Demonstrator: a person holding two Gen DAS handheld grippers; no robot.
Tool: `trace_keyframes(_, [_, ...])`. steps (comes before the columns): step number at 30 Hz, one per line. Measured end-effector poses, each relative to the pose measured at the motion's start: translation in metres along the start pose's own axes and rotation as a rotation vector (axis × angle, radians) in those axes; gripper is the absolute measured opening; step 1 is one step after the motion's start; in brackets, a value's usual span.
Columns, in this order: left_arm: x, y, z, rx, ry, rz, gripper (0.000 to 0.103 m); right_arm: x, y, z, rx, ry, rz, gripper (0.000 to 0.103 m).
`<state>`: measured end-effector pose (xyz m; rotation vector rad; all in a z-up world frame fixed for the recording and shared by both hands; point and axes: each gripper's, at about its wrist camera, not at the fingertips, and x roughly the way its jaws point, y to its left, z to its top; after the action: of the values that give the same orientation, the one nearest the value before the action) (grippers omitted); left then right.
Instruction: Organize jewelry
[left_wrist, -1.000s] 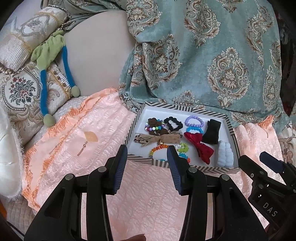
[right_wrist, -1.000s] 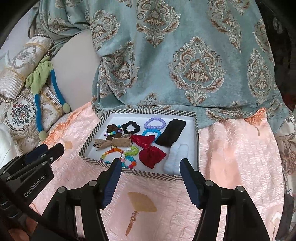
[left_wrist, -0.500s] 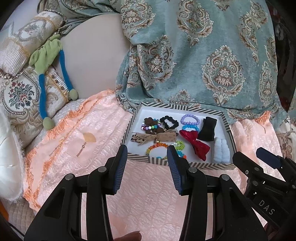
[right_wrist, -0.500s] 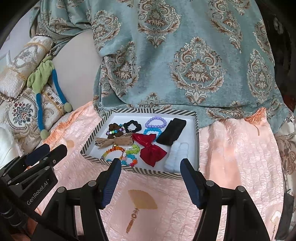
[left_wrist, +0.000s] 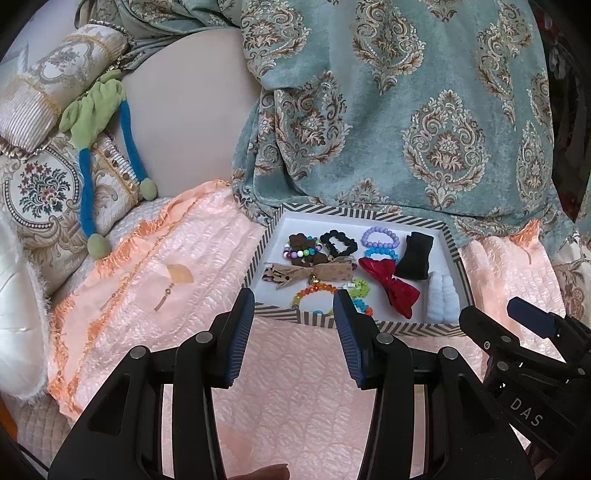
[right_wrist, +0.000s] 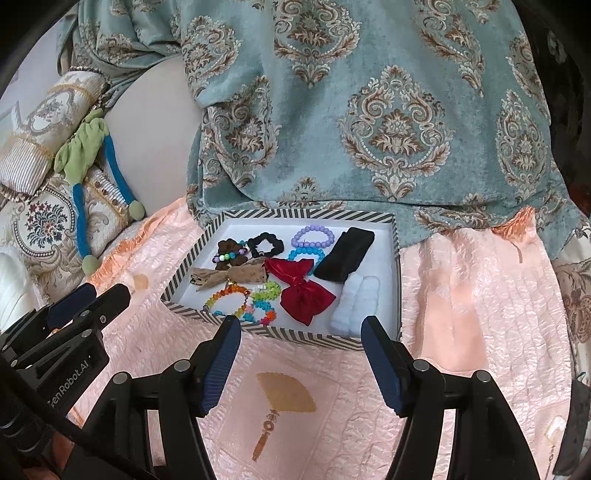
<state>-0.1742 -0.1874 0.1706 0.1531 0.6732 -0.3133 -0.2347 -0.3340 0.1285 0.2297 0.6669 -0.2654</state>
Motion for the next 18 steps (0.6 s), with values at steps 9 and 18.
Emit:
trace_keyframes(9, [0.0015, 0.0050, -0.0007, -0.013, 0.008, -0.001, 0.044, 0.0011, 0.0014, -0.0017, -0.002, 0.005, 0.005, 0.066])
trace_keyframes(18, [0.0010, 0.0049, -0.0012, -0.012, 0.008, 0.000, 0.044, 0.0022, 0.0013, -0.0037, 0.000, 0.009, 0.007, 0.066])
